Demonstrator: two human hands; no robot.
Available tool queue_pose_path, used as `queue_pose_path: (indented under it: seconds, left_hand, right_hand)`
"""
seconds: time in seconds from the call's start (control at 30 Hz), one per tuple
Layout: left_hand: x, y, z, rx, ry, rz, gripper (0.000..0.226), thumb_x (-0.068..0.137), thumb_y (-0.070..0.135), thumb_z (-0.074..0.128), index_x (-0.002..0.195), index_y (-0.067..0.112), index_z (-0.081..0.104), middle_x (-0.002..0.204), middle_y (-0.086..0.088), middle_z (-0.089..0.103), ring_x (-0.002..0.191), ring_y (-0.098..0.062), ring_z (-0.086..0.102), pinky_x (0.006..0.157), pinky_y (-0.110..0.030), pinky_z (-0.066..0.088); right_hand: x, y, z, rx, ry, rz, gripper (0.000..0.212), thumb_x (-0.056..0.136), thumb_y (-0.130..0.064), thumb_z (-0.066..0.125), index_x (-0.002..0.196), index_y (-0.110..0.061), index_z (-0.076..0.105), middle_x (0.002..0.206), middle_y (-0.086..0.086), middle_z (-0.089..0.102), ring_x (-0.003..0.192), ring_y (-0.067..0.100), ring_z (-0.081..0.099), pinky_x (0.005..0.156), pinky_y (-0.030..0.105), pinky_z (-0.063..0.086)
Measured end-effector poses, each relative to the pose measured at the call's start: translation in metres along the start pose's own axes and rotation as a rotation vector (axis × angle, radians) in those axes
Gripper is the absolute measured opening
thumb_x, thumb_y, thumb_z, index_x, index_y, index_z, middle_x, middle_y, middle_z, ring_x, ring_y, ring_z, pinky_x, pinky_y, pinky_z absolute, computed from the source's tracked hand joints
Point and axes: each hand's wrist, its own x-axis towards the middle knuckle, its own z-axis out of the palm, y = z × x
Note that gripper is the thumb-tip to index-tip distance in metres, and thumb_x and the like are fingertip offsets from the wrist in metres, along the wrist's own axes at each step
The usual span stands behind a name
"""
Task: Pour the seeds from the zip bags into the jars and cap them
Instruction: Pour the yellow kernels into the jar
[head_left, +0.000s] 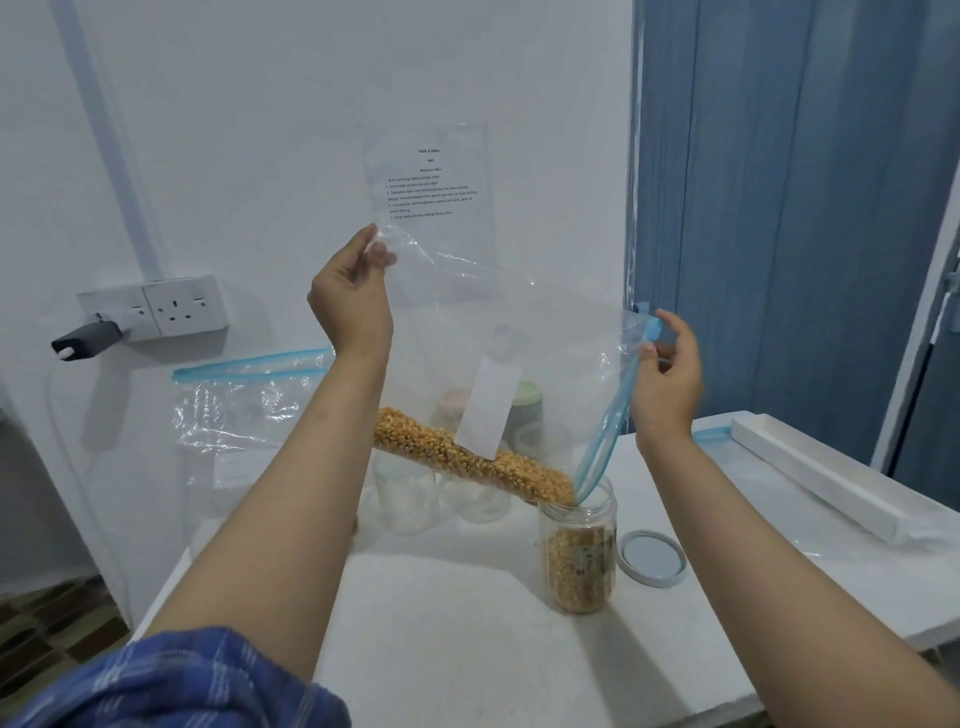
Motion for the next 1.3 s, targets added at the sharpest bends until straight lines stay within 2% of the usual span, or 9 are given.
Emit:
queue_pose_path:
  seconds: [0.2,0.33,0.57,0.67,0.73,0.9,1.3]
  left_hand:
    - [0.005,-0.002,0.004,-0.004,-0.021,0.002,0.023,0.094,0.015,0.067,0.116,0.014,0.073,0.082,0.009,0.075,0.09,-0.011,0.072,0.098,-0.032,0.054]
    - [0.006,-0.001,0.005,0.008,-0.029,0.02,0.023,0.095,0.015,0.065,0.117,0.014,0.073,0.083,0.006,0.075,0.089,-0.009,0.072,0.097,-0.028,0.054]
    - [0.006,0.0,0.004,0.022,-0.035,0.026,0.023,0.095,0.015,0.066,0.116,0.014,0.073,0.081,0.008,0.074,0.085,-0.005,0.072,0.098,-0.032,0.054]
    - [0.006,0.001,0.005,0.015,-0.044,0.017,0.022,0.095,0.015,0.066,0.115,0.015,0.073,0.082,0.008,0.075,0.084,-0.005,0.072,0.098,-0.035,0.054]
    - [0.007,0.003,0.005,0.01,-0.048,0.018,0.022,0.094,0.016,0.066,0.115,0.016,0.074,0.08,0.01,0.075,0.085,-0.006,0.072,0.099,-0.037,0.054]
    - [0.005,0.006,0.008,0.008,-0.059,0.023,0.022,0.096,0.016,0.065,0.117,0.014,0.073,0.083,0.006,0.075,0.082,0.0,0.07,0.098,-0.03,0.053]
    - [0.005,0.011,0.008,0.017,-0.085,0.014,0.023,0.095,0.019,0.066,0.117,0.015,0.073,0.082,0.009,0.075,0.084,-0.001,0.071,0.099,-0.031,0.053]
  right_hand:
    - [0.004,0.004,0.0,0.007,0.007,-0.008,0.034,0.102,-0.015,0.05,0.131,-0.031,0.057,0.097,-0.016,0.056,0.084,0.005,0.054,0.083,0.027,0.051]
    - [0.007,0.004,0.0,0.001,0.011,-0.015,0.034,0.103,-0.015,0.05,0.132,-0.031,0.056,0.097,-0.018,0.056,0.085,0.004,0.055,0.078,0.021,0.048]
    - [0.01,0.006,0.002,-0.015,0.008,-0.019,0.033,0.102,-0.014,0.051,0.129,-0.031,0.057,0.1,-0.011,0.059,0.089,0.009,0.058,0.082,0.026,0.05]
    - [0.011,0.006,0.004,-0.039,0.006,-0.04,0.031,0.101,-0.012,0.05,0.127,-0.028,0.056,0.092,-0.016,0.055,0.081,0.003,0.055,0.08,0.026,0.048]
    - [0.012,0.006,0.006,-0.047,0.011,-0.047,0.03,0.101,-0.011,0.049,0.126,-0.027,0.055,0.093,-0.013,0.055,0.079,0.002,0.053,0.078,0.025,0.046]
    - [0.013,0.004,0.005,-0.051,0.025,-0.044,0.031,0.102,-0.008,0.047,0.127,-0.024,0.055,0.089,-0.015,0.053,0.077,0.001,0.052,0.071,0.019,0.043]
    - [0.013,0.002,0.001,-0.076,0.01,-0.06,0.029,0.101,-0.009,0.048,0.126,-0.024,0.054,0.104,-0.002,0.059,0.078,0.007,0.054,0.07,0.021,0.044]
